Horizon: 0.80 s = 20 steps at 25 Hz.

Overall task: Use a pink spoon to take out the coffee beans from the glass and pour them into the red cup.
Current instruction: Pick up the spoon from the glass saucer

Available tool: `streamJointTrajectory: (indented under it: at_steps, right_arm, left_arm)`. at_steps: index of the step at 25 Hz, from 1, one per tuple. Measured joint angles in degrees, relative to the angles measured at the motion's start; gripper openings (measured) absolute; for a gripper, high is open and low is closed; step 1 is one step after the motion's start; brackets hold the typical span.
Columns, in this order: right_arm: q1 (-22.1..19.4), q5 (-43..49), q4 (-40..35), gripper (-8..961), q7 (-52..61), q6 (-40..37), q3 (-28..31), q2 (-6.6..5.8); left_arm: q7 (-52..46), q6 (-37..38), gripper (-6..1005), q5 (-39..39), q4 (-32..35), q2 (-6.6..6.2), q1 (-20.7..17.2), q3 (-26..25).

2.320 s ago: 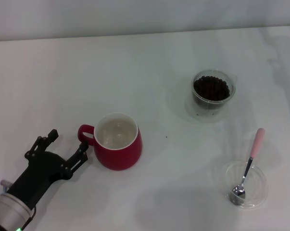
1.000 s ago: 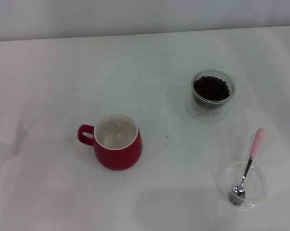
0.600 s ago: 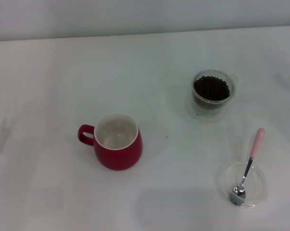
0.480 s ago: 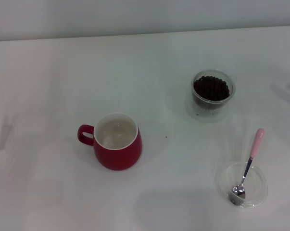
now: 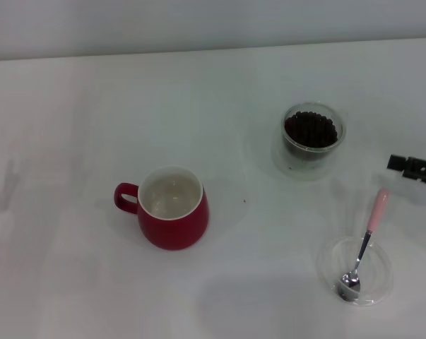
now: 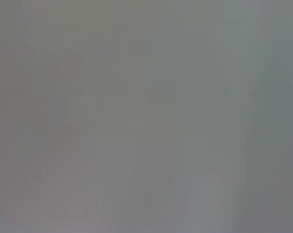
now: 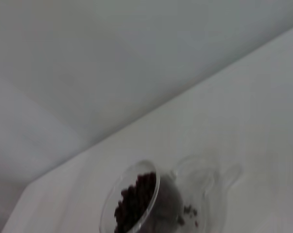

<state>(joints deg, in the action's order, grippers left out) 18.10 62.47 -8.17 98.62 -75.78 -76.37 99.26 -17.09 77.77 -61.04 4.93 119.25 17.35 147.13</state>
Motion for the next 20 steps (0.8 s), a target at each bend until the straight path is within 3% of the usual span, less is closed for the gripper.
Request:
streamJointTrajectory:
  at_steps: [2,13,20]
  right_arm:
    - [0.0,0.7,-0.1,865,-0.1,0.3,-0.2,0.63]
    - [0.0,2.4,0.0,864,-0.2,-0.2,-2.5,1.33]
    - [0.2,2.4,-0.5,864,-0.3,0.2,-2.6,2.43]
  left_arm:
    - [0.2,-0.3,880,-0.2,0.1,0.05,0.3,0.0]
    - [0.2,-3.0,879,0.1,1.2,0.2,1.7,0.3]
    - [0.2,-3.0,880,0.2,1.3,0.2,2.1,0.4]
